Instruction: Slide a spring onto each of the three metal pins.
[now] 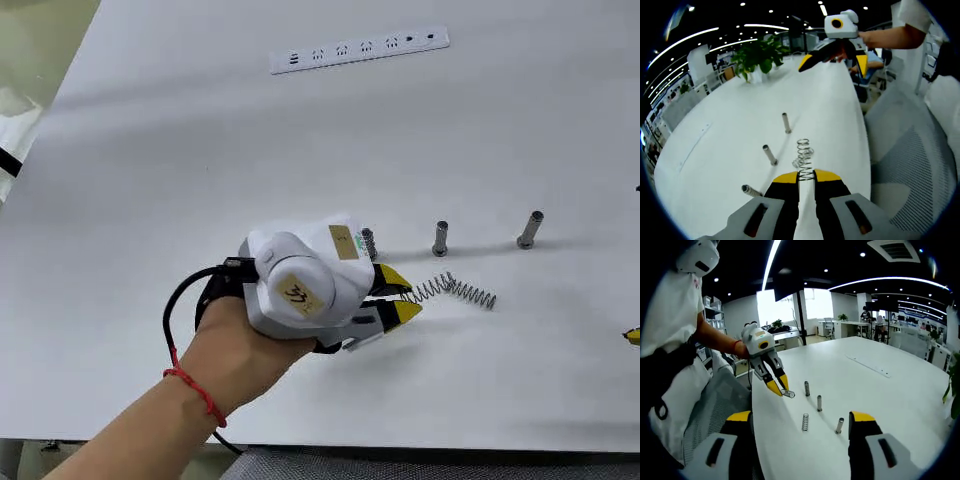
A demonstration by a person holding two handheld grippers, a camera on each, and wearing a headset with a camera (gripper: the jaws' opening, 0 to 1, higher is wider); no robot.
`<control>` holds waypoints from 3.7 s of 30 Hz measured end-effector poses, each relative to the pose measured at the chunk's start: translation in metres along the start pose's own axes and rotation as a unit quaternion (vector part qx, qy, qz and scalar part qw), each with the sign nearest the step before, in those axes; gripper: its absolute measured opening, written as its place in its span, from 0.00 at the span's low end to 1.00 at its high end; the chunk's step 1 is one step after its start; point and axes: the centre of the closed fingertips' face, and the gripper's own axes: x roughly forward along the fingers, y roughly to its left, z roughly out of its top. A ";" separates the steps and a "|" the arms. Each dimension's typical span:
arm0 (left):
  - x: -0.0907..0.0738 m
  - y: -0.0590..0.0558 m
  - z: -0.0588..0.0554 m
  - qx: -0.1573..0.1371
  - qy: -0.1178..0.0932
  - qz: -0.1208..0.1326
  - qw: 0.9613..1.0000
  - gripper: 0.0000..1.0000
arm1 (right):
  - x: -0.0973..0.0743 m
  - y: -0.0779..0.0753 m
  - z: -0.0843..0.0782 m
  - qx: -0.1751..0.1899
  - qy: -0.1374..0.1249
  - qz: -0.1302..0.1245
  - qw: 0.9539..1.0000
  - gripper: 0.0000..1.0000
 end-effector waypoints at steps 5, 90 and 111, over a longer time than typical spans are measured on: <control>-0.012 -0.002 0.034 -0.022 -0.068 0.005 0.997 0.11 | 0.015 0.011 0.027 0.013 -0.022 0.017 1.000 0.69; -0.021 -0.036 0.094 -0.021 -0.185 -0.043 0.982 0.11 | 0.047 0.060 0.066 -0.233 0.211 0.209 0.926 0.24; -0.024 -0.035 0.093 -0.026 -0.206 -0.039 0.977 0.11 | 0.051 0.065 0.049 -0.297 0.299 0.282 0.862 0.15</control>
